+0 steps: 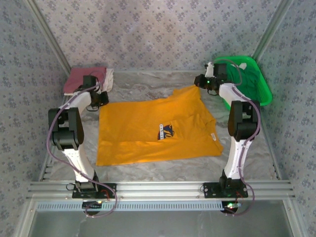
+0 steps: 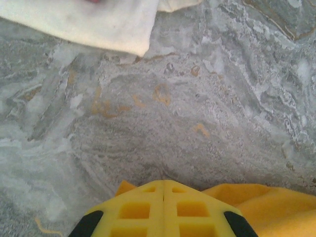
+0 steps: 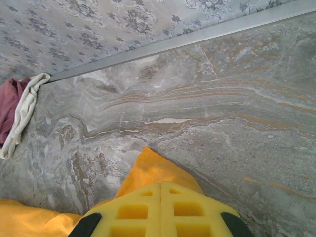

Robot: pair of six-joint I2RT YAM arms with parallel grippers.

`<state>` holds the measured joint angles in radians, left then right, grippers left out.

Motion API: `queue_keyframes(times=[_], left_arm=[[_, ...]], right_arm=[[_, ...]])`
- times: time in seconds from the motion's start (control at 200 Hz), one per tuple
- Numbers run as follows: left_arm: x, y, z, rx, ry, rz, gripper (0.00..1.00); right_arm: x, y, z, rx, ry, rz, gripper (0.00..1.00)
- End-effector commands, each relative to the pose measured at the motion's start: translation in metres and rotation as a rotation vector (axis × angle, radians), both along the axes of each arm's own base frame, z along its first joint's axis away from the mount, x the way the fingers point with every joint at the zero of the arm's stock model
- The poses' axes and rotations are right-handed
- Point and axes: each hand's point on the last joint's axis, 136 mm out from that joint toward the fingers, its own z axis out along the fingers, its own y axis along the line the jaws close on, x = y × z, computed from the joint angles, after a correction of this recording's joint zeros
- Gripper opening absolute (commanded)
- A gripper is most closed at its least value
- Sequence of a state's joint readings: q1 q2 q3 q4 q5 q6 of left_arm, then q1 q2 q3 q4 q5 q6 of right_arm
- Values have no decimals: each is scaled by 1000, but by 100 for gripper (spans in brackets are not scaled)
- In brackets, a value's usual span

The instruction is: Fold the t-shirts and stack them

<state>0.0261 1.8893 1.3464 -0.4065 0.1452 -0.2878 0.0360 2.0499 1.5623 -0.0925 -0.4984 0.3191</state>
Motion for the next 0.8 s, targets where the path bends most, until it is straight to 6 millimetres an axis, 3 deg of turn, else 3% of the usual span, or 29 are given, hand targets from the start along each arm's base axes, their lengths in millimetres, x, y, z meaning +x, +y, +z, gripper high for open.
queue_keyframes(times=[0.0, 0.165, 0.44, 0.455, 0.49, 0.795], left_arm=[[-9, 2, 17, 23, -44, -2, 0], [-28, 8, 5, 52, -21, 22, 0], [-50, 18, 6, 87, -42, 80, 0], [-51, 18, 5, 87, -39, 84, 0], [-55, 18, 4, 86, -32, 87, 0], [-73, 12, -3, 72, 21, 80, 1]], right_arm=[[-11, 4, 37, 0, -108, 41, 0], [-35, 1, 37, -2, -121, 35, 0], [-61, -9, 45, -5, -170, 8, 0], [-67, -10, 35, -5, -148, 5, 0], [-71, -11, 33, -3, -144, -1, 0], [-85, -16, 36, 8, -152, -33, 0]])
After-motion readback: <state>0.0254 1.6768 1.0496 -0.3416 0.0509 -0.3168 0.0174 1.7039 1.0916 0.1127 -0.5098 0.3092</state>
